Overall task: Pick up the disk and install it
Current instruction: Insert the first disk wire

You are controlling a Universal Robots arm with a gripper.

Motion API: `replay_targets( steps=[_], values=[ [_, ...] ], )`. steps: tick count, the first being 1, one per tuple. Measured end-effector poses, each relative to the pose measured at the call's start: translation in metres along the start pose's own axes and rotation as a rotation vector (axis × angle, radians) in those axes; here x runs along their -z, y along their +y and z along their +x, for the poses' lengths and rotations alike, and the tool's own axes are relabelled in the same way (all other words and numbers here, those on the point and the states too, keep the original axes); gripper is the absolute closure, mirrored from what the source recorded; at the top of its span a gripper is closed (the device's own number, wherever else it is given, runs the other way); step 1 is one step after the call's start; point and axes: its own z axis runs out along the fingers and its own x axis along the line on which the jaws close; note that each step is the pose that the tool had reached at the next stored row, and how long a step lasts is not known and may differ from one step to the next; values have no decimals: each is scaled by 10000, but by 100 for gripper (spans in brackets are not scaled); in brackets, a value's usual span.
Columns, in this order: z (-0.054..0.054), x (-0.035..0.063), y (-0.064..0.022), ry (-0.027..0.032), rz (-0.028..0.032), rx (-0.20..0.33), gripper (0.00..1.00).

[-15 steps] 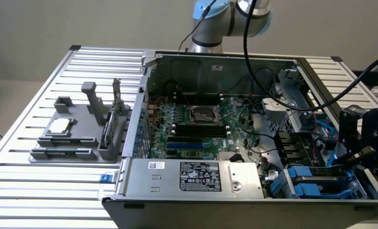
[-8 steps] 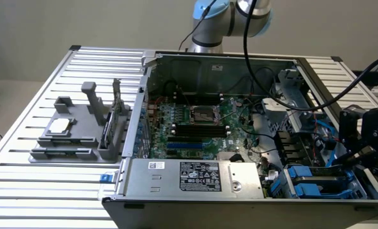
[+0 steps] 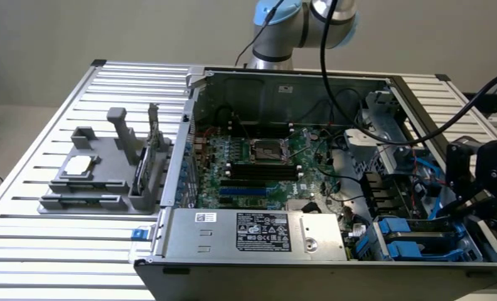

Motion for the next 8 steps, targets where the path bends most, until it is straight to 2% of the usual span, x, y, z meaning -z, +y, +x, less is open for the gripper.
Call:
replay_targets(
  steps=[8],
  values=[
    [34,75,-37,22,41,-8,84]
  ],
)
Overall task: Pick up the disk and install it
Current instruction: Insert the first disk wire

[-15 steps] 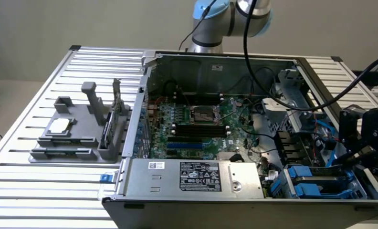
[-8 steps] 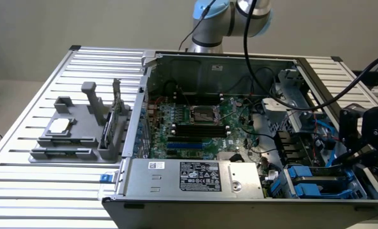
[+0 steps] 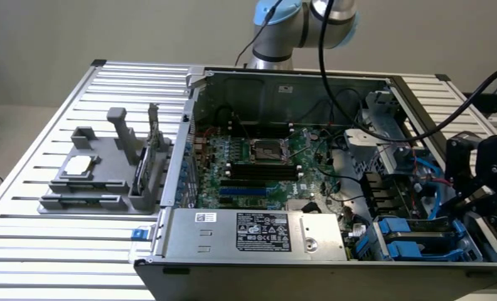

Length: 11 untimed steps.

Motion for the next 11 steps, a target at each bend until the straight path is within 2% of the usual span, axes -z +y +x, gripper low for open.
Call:
replay_targets(
  steps=[6,11],
  values=[
    [45,38,-61,17,34,-10,84],
    [67,38,-101,0,5,-212,84]
  ],
)
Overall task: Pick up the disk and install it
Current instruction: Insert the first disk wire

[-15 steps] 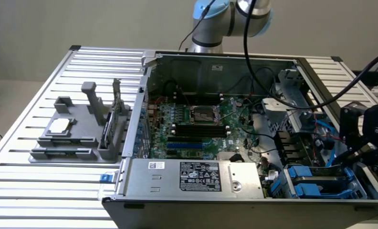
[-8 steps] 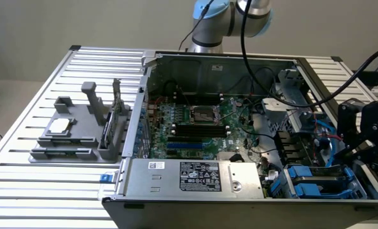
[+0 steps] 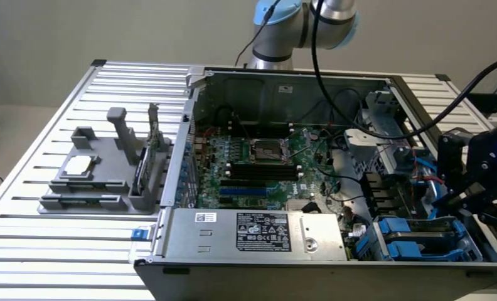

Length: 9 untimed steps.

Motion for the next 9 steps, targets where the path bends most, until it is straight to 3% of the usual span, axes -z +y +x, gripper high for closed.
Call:
replay_targets(
  steps=[9],
  values=[
    [2,-1,-1,-95,-171,-1182,84]
  ],
)
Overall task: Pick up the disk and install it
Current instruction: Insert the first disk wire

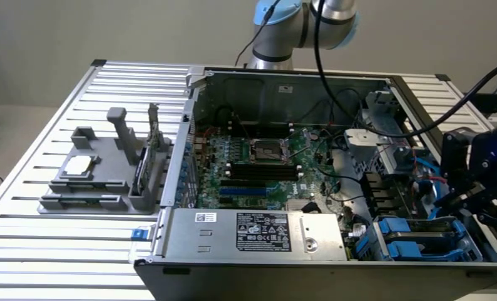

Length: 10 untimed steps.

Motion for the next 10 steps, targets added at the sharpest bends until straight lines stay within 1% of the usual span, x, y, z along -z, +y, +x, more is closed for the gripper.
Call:
replay_targets(
  steps=[5,9,10],
  values=[
    [4,0,1,-17,-16,-115,84],
    [7,-2,0,-39,-57,-383,84],
    [7,-2,-1,-41,-54,-452,84]
  ],
)
